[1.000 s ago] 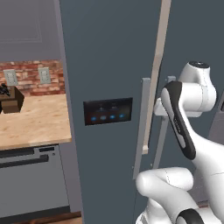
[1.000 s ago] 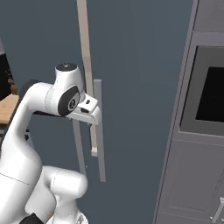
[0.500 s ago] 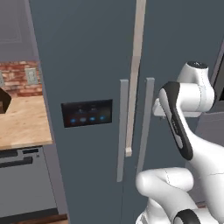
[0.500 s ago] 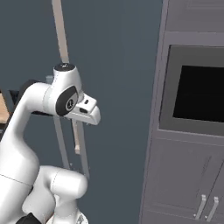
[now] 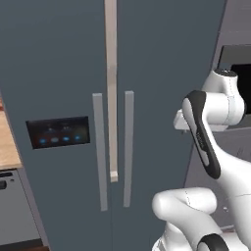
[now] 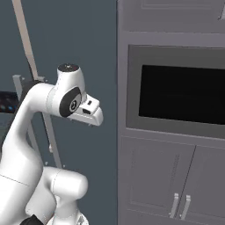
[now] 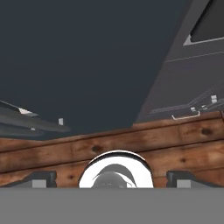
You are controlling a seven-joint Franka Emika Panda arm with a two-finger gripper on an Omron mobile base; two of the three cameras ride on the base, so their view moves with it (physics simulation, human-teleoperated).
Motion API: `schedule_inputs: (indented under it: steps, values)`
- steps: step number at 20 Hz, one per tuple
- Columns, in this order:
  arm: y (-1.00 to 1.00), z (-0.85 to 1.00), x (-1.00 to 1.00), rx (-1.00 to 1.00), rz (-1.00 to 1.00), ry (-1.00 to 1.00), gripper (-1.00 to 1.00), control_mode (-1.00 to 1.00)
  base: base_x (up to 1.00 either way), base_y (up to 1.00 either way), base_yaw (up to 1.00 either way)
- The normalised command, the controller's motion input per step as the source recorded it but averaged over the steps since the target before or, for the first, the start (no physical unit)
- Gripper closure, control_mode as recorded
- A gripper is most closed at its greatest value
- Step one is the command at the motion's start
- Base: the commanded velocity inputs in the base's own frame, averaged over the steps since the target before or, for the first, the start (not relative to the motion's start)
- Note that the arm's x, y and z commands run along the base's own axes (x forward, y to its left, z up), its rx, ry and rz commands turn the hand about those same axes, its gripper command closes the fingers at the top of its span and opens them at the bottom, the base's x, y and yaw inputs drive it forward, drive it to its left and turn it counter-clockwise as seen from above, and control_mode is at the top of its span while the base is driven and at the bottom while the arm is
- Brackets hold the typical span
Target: Open the freezer door, pick up the ice cube tray from the freezer, and place it on the dining counter.
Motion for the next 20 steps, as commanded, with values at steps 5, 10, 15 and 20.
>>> schedule_inputs:
  steps: [5,10,15,20]
  values:
    - [0.0,0.0,0.0,0.0,0.0,0.0,-1.0,1.0,0.4,0.01,0.0]
    - [0.0,0.0,0.0,0.0,0.0,0.0,-1.0,1.0,0.06,0.0,0.0]
    - [0.05,0.0,-0.04,0.0,0.0,-0.04,-1.0,-1.0,0.0,0.0,0.0]
    - [0.9,-0.05,-0.71,-0.01,0.0,-0.13,-1.0,-1.0,0.0,0.0,0.0]
